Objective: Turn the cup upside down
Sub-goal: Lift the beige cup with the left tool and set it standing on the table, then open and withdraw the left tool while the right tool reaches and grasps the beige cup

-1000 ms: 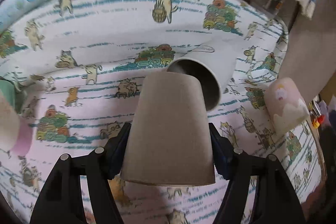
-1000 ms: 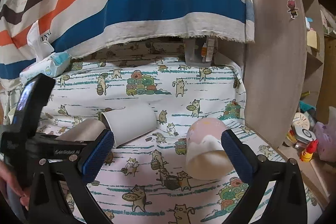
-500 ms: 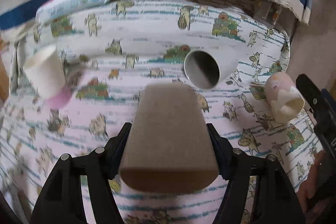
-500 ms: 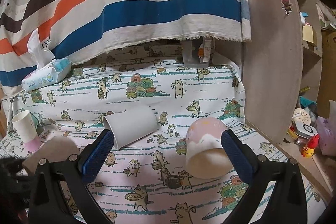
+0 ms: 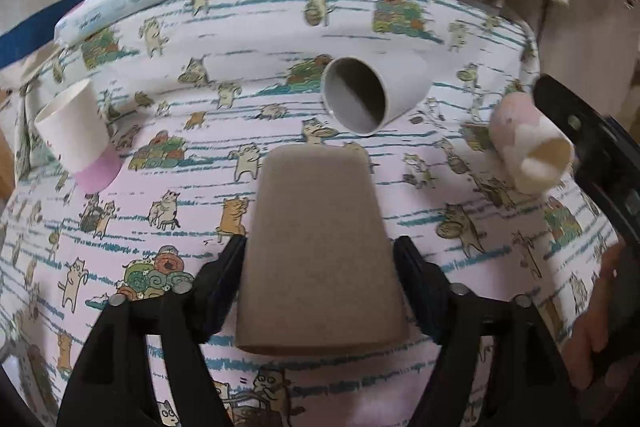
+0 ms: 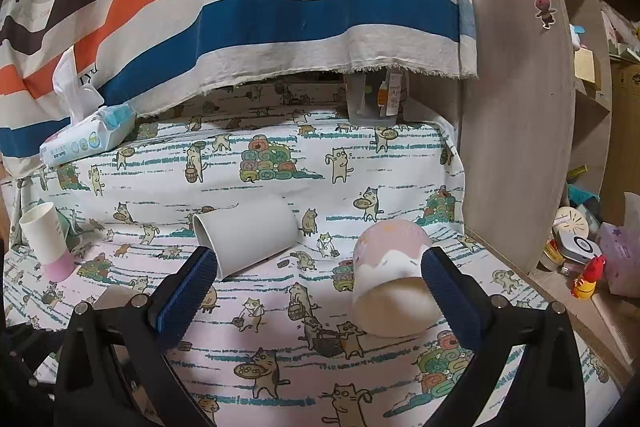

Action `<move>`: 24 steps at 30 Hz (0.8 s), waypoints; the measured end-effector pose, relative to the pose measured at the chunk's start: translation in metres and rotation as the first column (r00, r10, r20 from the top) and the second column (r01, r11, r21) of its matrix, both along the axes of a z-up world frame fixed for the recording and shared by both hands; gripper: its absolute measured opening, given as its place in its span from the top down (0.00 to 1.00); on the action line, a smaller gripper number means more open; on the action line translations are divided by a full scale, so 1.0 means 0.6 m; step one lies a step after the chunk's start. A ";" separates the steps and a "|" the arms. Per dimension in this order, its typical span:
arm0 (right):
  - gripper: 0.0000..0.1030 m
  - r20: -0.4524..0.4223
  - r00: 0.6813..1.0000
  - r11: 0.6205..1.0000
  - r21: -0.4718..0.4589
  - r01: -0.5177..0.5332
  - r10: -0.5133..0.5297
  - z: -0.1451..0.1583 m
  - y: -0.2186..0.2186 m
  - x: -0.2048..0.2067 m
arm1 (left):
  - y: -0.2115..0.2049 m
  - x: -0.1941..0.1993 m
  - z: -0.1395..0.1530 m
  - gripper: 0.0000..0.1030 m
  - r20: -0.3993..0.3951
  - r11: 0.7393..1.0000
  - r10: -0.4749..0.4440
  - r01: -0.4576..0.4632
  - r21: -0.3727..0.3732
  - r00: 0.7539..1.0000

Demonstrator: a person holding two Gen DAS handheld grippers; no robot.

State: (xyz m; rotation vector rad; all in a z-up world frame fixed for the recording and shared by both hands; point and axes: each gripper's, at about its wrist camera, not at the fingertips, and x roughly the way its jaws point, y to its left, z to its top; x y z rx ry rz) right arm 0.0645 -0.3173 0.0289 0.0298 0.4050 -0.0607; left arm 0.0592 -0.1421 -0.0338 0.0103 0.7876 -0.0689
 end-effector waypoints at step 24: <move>0.00 -0.013 1.000 1.000 0.000 0.004 -0.004 -0.005 0.002 0.008 | 0.174 -0.104 0.078 0.00 0.527 0.999 -0.006 -0.024 0.049 0.850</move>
